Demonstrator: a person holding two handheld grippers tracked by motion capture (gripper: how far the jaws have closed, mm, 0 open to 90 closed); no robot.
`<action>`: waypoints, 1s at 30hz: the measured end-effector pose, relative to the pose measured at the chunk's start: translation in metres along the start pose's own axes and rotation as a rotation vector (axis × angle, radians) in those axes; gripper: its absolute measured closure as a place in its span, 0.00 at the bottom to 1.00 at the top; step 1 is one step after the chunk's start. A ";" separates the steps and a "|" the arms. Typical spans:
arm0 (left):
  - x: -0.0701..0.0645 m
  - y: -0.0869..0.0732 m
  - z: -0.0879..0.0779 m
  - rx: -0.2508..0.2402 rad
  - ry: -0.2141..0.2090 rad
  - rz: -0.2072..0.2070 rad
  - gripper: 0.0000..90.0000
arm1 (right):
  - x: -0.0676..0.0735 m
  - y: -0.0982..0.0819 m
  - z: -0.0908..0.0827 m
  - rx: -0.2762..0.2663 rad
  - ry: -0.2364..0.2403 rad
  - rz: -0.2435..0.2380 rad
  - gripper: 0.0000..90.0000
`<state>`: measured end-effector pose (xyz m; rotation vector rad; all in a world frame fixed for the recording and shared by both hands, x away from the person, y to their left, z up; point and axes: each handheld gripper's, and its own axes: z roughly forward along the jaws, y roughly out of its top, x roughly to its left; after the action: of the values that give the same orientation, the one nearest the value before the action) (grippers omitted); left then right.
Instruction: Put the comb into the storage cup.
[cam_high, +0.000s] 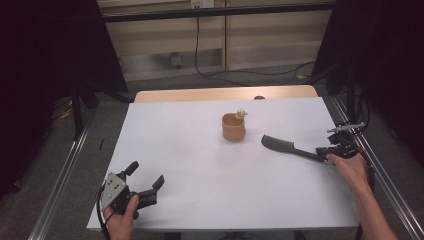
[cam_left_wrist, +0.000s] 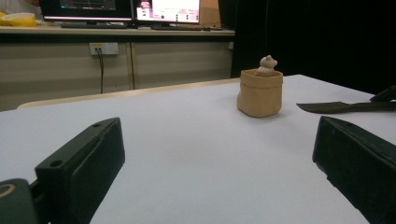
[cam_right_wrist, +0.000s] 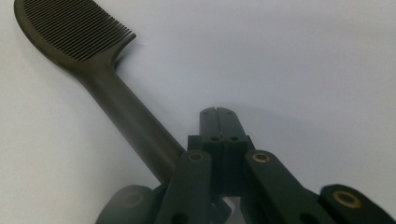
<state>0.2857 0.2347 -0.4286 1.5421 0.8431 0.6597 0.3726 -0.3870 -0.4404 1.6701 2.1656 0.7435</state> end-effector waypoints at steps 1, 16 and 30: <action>0.000 0.000 0.001 0.006 -0.004 0.004 0.03 | 0.001 0.000 0.000 0.002 -0.007 -0.001 1.00; -0.001 0.000 0.001 0.009 -0.015 0.005 0.03 | 0.005 -0.003 -0.003 0.010 0.000 -0.026 1.00; -0.002 0.000 0.002 0.007 -0.019 0.001 0.03 | 0.009 -0.006 -0.005 0.007 0.002 -0.032 1.00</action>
<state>0.2857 0.2321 -0.4289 1.5534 0.8309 0.6426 0.3628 -0.3808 -0.4392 1.6353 2.1936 0.7298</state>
